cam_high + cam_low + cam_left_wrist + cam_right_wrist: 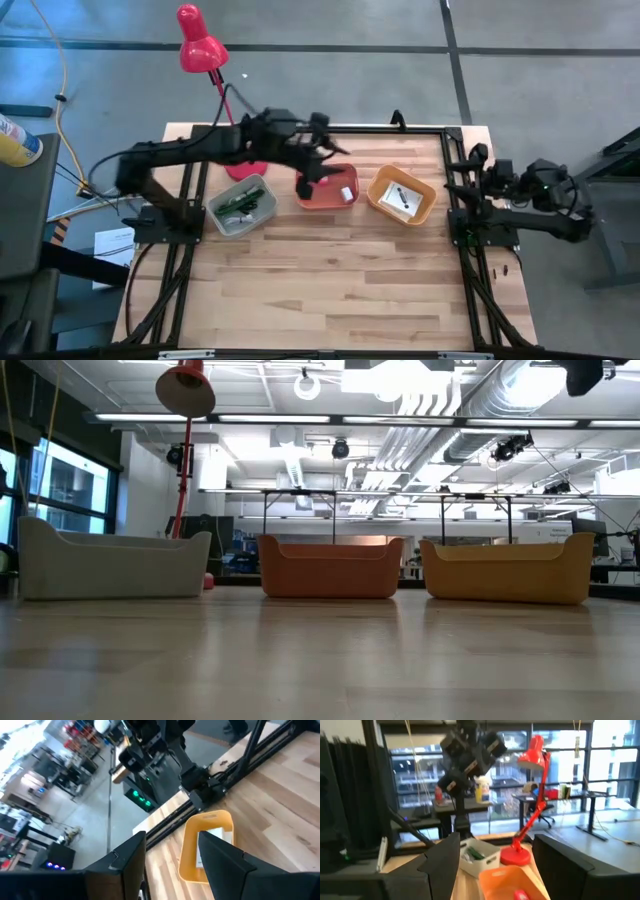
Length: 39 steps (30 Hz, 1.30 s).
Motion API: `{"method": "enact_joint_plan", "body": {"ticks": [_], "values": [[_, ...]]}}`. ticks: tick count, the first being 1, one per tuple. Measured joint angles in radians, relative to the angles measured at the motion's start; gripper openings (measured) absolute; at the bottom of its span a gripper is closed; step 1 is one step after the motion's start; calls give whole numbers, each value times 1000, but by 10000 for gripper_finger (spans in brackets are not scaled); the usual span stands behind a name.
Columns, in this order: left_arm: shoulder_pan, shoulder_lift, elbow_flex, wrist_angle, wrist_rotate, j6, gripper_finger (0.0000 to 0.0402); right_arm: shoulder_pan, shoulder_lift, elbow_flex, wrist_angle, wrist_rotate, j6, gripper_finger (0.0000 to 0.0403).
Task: Pick and place items into bin
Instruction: Return to Home Position
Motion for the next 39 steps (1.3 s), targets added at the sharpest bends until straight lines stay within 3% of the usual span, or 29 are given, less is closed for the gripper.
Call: {"method": "enact_joint_plan", "body": {"ticks": [9, 19, 24, 34, 39], "values": [[-6, -326, -485, 314, -50, -110, 172, 0, -73, -176, 173, -28, 65, 240], [-59, -651, -1002, 770, -88, -196, 172, 0, -73, -210, 216, -34, 80, 240], [-61, -771, -1133, 808, -120, -235, 172, 0, -75, -210, 222, -33, 81, 237], [-68, -916, -1281, 875, -125, -275, 172, 0, -77, -210, 207, -31, 92, 240], [-135, -941, -1366, 961, -223, -282, 172, 0, -77, -210, 193, -31, 97, 237]]}}
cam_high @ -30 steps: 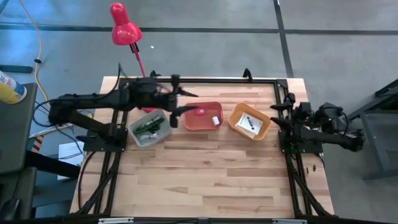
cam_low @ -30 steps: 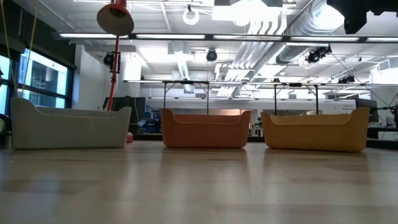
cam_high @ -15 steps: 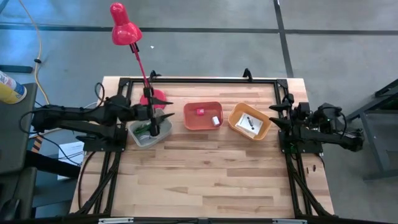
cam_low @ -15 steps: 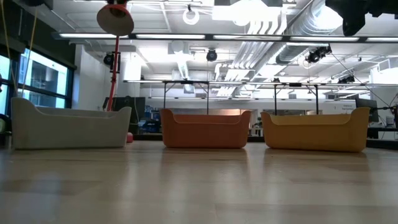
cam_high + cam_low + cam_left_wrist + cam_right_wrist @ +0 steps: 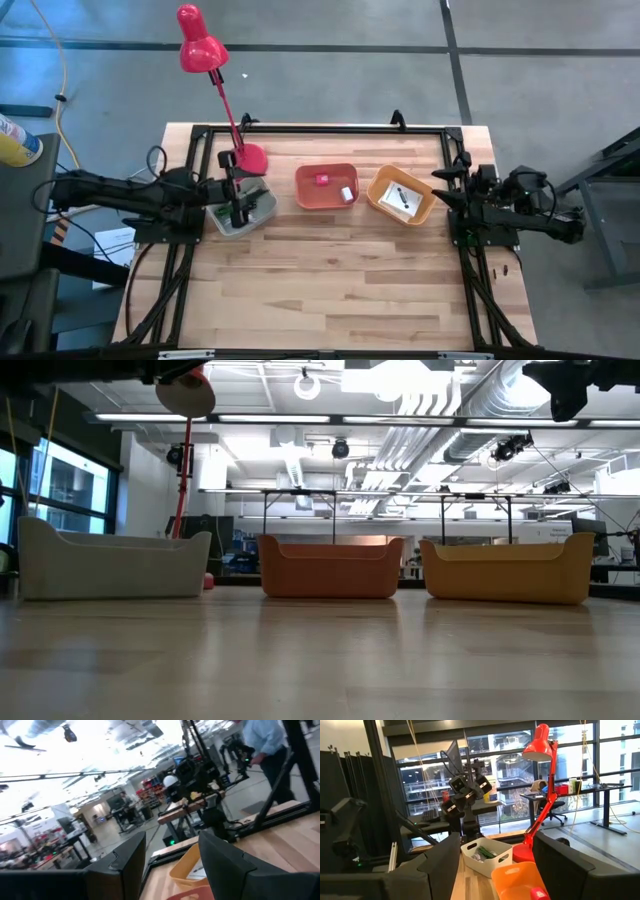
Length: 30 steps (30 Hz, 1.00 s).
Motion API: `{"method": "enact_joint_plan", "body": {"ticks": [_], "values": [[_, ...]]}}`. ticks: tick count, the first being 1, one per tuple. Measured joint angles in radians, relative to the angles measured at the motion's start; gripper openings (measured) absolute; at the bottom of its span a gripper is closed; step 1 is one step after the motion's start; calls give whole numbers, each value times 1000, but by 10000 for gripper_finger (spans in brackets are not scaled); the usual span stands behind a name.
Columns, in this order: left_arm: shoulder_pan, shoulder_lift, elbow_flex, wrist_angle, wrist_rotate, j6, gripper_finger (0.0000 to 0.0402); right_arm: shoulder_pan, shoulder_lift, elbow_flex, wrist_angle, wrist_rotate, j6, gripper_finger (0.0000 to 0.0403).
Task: Pick and place items into bin
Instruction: Return to Home Position
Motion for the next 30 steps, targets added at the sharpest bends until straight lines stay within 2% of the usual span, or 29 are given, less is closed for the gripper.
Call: {"method": "enact_joint_plan", "body": {"ticks": [7, 11, 17, 22, 25, 30], "values": [[-80, -58, -63, 19, -77, 11, 172, 0, -2, 0, -9, 18, -7, 240], [-92, -159, -116, 17, -111, 19, 172, 0, -3, 0, -19, 20, -8, 238], [-90, -307, -165, -16, -62, 40, 172, 0, -3, 16, -52, 10, -14, 238], [-90, -419, -169, -116, -31, 67, 172, 0, -3, 65, -117, 63, -35, 240], [-90, -498, -170, -188, -20, 77, 172, 0, -3, 65, -124, 58, -20, 237], [-90, -614, -170, -300, -20, 75, 172, 0, -4, -14, -27, 17, 43, 238]]}}
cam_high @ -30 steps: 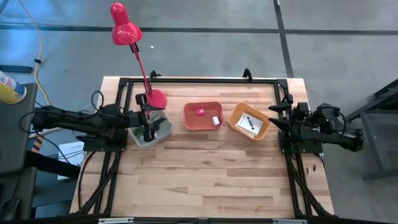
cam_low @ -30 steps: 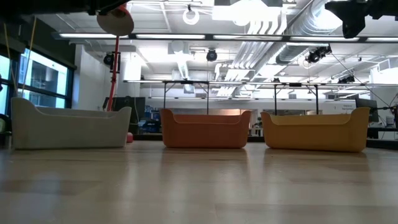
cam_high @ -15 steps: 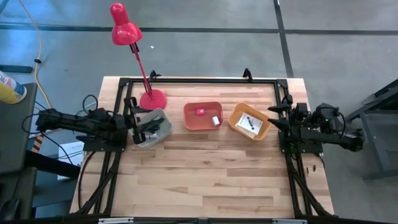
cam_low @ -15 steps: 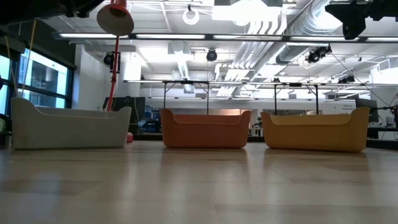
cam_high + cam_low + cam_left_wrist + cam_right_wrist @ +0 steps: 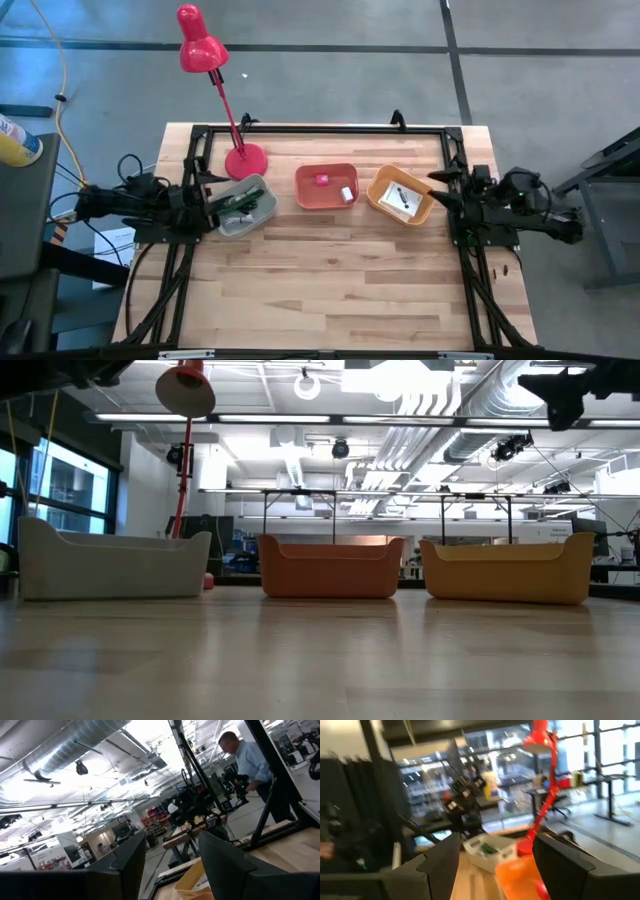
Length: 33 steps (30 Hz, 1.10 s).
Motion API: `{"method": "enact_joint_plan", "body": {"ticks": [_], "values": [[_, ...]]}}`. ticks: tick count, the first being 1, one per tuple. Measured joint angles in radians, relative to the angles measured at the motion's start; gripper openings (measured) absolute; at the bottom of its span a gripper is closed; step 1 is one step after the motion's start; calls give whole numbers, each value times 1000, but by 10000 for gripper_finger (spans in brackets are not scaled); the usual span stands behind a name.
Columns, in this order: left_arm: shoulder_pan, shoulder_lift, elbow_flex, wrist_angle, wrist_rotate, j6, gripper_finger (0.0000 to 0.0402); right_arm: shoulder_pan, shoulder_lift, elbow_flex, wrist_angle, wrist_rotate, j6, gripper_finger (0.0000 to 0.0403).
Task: Pick and place items into bin
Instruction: Return to Home Position
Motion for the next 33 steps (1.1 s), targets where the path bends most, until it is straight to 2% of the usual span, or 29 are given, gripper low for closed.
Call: {"method": "enact_joint_plan", "body": {"ticks": [5, 13, 18, 25, 31, 33], "values": [[0, -42, 0, -50, 0, 5, 172, 0, 0, -111, 215, -31, 31, 240], [0, -42, 0, -73, 0, 18, 172, 5, 0, -173, 287, -43, 72, 237], [0, -41, 0, -74, -18, 25, 172, 58, 0, -238, 409, -42, 83, 240], [0, -41, 0, -76, -118, -27, 172, 147, 0, -282, 466, 94, 60, 239], [0, -41, 0, -127, -143, -86, 172, 197, 0, -295, 442, 116, 75, 238], [0, -41, 0, -167, -205, -135, 172, 219, 0, -309, 435, 142, 84, 237]]}}
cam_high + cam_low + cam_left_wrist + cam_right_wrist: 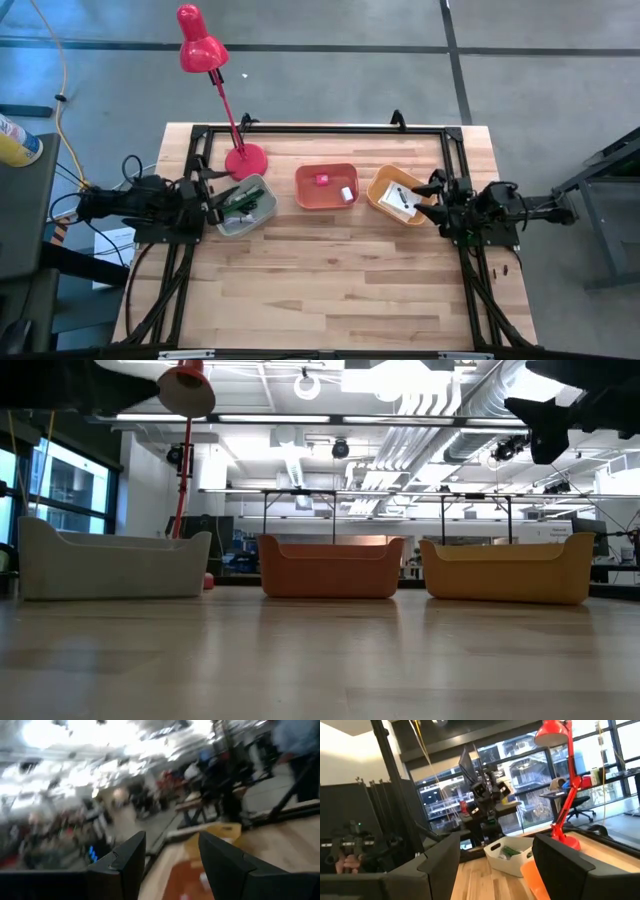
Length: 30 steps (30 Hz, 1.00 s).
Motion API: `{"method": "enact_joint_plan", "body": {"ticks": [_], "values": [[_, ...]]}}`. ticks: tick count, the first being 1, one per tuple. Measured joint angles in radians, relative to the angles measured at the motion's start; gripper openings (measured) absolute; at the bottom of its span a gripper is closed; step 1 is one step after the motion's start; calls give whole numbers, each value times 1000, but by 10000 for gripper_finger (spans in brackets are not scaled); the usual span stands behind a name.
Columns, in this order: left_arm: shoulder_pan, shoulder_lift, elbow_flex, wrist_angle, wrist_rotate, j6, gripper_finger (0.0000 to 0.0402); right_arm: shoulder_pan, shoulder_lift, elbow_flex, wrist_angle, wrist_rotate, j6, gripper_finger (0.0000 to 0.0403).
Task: Pick and place items into bin
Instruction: Return to Home Position
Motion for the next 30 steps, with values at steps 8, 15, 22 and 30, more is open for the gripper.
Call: {"method": "enact_joint_plan", "body": {"ticks": [8, 15, 22, 30], "values": [[-1, 0, 0, -32, 207, 40, 172, 46, 0, -4, -73, 25, -5, 240], [0, 0, 0, -92, 273, 107, 172, 47, 0, -5, -169, 25, 23, 237], [0, 0, -100, 51, 224, 84, 172, 47, 0, -5, -127, 11, 20, 239], [-1, 0, -171, 155, 304, 70, 172, 47, 0, -5, -109, 22, 21, 239]]}}
